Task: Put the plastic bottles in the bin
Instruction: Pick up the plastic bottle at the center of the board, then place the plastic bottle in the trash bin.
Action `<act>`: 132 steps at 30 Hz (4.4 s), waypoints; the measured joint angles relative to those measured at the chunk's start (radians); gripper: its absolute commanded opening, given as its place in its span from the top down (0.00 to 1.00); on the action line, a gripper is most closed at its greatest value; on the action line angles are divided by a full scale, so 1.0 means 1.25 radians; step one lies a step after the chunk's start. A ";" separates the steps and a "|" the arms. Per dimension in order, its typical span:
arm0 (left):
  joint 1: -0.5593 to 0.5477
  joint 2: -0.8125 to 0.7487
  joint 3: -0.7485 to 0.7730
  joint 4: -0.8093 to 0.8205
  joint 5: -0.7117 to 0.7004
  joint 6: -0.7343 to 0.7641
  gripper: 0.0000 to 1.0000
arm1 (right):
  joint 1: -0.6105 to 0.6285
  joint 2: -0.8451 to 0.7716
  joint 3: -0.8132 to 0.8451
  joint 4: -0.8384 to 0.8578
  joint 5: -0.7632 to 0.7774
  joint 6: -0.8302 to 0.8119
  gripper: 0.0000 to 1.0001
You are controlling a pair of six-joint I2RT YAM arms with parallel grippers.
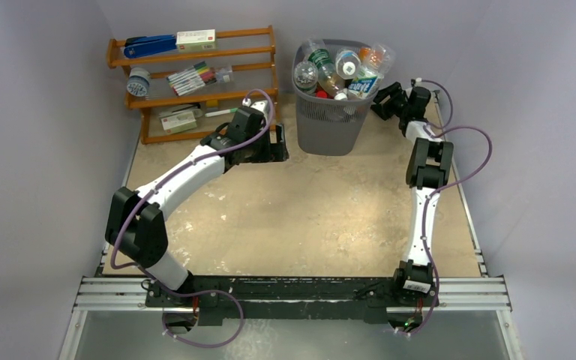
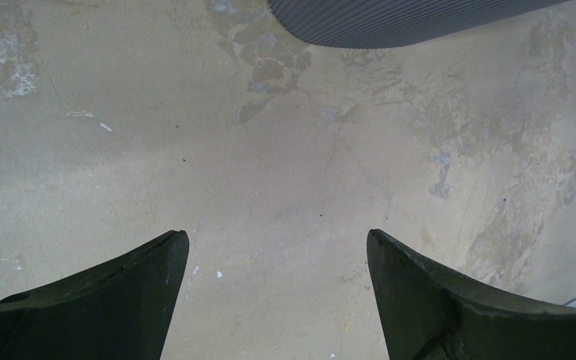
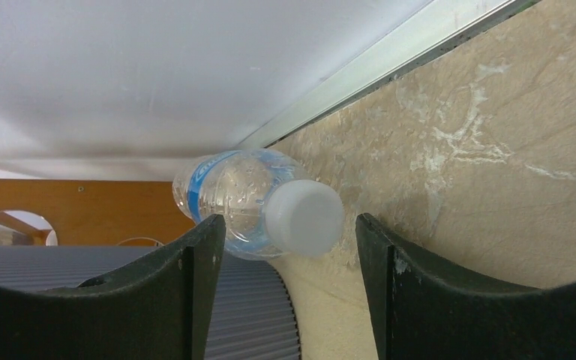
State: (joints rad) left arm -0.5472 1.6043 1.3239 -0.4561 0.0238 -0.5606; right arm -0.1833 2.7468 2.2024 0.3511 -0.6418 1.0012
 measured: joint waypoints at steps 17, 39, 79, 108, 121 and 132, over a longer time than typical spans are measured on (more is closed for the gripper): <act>0.017 0.008 0.000 0.005 0.019 0.005 0.12 | 0.021 -0.002 -0.061 0.132 0.081 0.122 0.39; 0.047 0.008 0.000 0.005 0.042 0.019 0.12 | 0.055 -0.034 -0.222 0.305 0.190 0.272 0.75; 0.050 -0.346 -0.065 -0.120 0.016 -0.018 0.12 | 0.075 -1.001 -0.525 -0.100 0.670 -0.272 0.77; 0.050 -0.428 -0.194 -0.104 0.040 -0.048 0.12 | 0.358 -0.773 -0.074 -0.227 0.678 -0.639 0.74; 0.050 -0.430 -0.206 -0.101 0.041 -0.047 0.12 | 0.445 -0.675 0.029 -0.305 0.795 -0.760 0.73; 0.050 -0.425 -0.206 -0.089 0.041 -0.045 0.12 | 0.482 -0.639 0.039 -0.320 0.872 -0.822 0.70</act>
State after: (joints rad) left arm -0.4847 1.0737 1.0668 -0.5667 0.0753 -0.6170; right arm 0.4191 1.9484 2.2513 -0.0486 0.4480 -0.0261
